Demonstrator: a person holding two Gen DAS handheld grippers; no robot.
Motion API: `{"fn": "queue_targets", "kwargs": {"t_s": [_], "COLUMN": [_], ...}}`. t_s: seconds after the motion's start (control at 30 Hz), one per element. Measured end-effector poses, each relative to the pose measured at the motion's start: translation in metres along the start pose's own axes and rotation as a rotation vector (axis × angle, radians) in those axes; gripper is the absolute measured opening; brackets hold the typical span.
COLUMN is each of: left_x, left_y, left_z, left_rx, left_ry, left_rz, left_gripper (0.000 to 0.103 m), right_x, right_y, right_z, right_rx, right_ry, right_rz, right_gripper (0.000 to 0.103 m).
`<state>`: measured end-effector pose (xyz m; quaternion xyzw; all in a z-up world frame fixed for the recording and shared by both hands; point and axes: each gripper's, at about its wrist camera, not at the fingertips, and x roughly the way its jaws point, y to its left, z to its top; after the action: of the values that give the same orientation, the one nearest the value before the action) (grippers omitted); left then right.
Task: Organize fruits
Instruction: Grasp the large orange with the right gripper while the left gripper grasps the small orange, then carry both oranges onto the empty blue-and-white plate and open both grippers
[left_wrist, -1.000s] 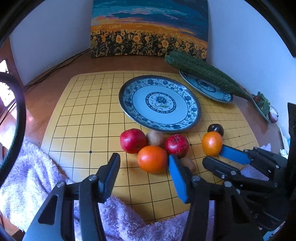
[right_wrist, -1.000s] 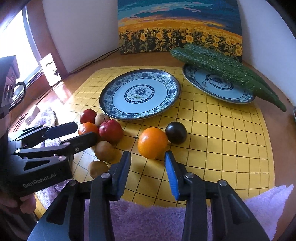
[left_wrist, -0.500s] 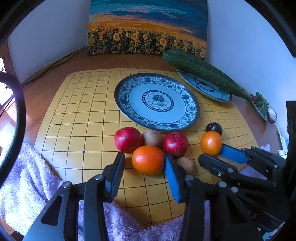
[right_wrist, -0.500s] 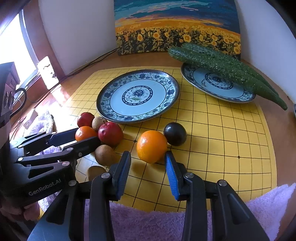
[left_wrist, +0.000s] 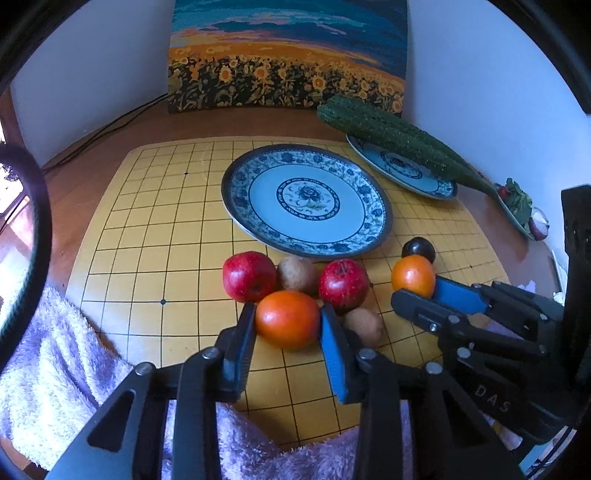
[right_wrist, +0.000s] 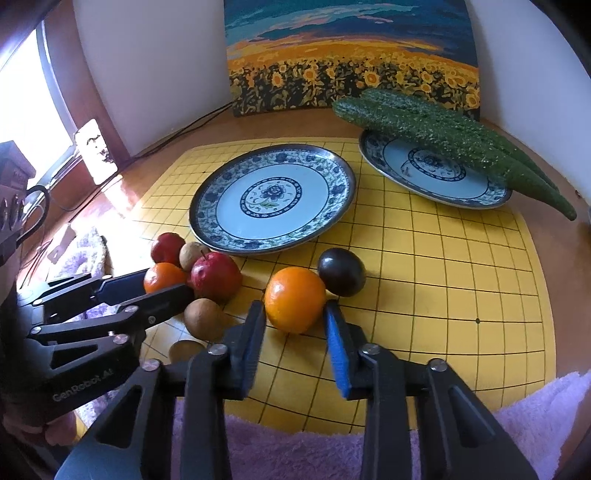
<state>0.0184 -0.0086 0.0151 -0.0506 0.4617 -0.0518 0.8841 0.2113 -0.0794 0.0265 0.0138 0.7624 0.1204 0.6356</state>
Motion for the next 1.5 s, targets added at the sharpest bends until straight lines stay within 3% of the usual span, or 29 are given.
{"fn": "queue_targets", "kwargs": {"t_s": [0.63,1.5], "left_x": [-0.023,-0.009], "left_y": [0.0,-0.008], "left_z": [0.001,0.058], "left_rx": [0.003,0.048], "left_ry": [-0.023,-0.039], "left_rz": [-0.014,-0.008], "left_gripper": [0.036,0.036], "right_x": [-0.025,-0.023], "right_y": [0.006,0.0], "right_z": [-0.003,0.046], "right_rx": [-0.001,-0.034], "right_ry": [-0.048,-0.09], "right_rz": [0.046,0.057], "right_gripper": [0.032,0.032]}}
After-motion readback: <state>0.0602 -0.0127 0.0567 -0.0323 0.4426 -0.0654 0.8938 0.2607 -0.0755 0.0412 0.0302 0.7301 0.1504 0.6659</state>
